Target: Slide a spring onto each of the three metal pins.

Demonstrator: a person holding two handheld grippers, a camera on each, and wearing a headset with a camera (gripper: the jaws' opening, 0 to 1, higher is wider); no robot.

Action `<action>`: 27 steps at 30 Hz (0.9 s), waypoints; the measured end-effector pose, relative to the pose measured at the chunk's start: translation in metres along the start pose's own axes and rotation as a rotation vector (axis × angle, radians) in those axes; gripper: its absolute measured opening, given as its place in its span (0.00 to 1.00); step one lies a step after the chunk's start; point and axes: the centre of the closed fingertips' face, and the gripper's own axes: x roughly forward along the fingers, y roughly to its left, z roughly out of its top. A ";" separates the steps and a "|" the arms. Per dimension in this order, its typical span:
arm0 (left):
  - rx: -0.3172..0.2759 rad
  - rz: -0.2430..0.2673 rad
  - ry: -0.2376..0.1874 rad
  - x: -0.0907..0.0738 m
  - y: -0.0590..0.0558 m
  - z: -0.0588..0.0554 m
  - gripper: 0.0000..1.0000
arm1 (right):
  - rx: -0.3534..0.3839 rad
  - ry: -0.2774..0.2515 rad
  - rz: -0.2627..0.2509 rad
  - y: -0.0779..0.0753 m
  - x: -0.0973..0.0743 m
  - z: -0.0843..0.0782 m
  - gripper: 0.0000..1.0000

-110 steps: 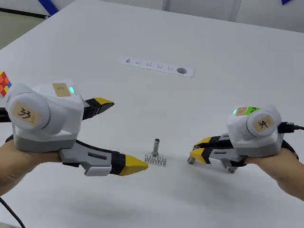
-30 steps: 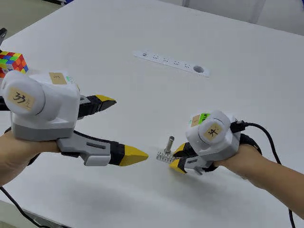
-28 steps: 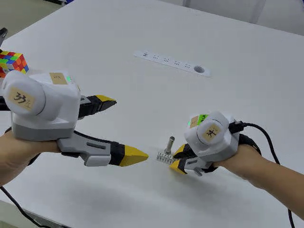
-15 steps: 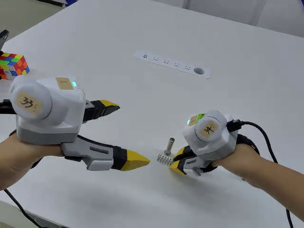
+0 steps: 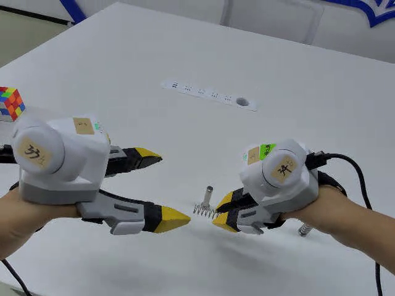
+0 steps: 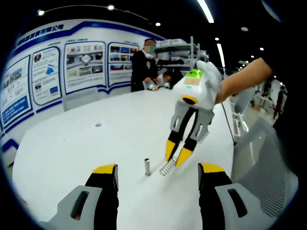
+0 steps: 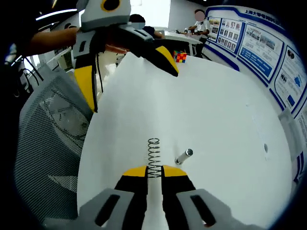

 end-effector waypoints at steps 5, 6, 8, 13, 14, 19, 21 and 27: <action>0.051 -0.034 -0.004 0.006 -0.014 0.007 0.64 | -0.036 -0.028 -0.001 0.009 -0.023 0.013 0.11; 0.061 -0.036 0.006 0.007 -0.016 0.007 0.64 | -0.048 -0.035 -0.002 0.012 -0.029 0.017 0.11; 0.069 -0.057 0.004 0.009 -0.022 0.009 0.61 | -0.075 -0.040 -0.011 0.016 -0.037 0.022 0.11; 0.090 -0.105 -0.006 0.012 -0.037 0.017 0.43 | -0.109 -0.057 -0.020 0.024 -0.051 0.030 0.11; 0.097 -0.110 -0.004 0.013 -0.039 0.017 0.43 | -0.126 -0.053 -0.018 0.025 -0.052 0.030 0.11; 0.117 -0.133 0.010 0.015 -0.047 0.018 0.38 | -0.141 -0.066 -0.004 0.033 -0.060 0.030 0.11; 0.127 -0.146 0.014 0.016 -0.052 0.019 0.32 | -0.143 -0.079 -0.001 0.036 -0.063 0.032 0.11; 0.137 -0.176 0.012 0.018 -0.062 0.022 0.25 | -0.153 -0.085 0.002 0.040 -0.068 0.032 0.11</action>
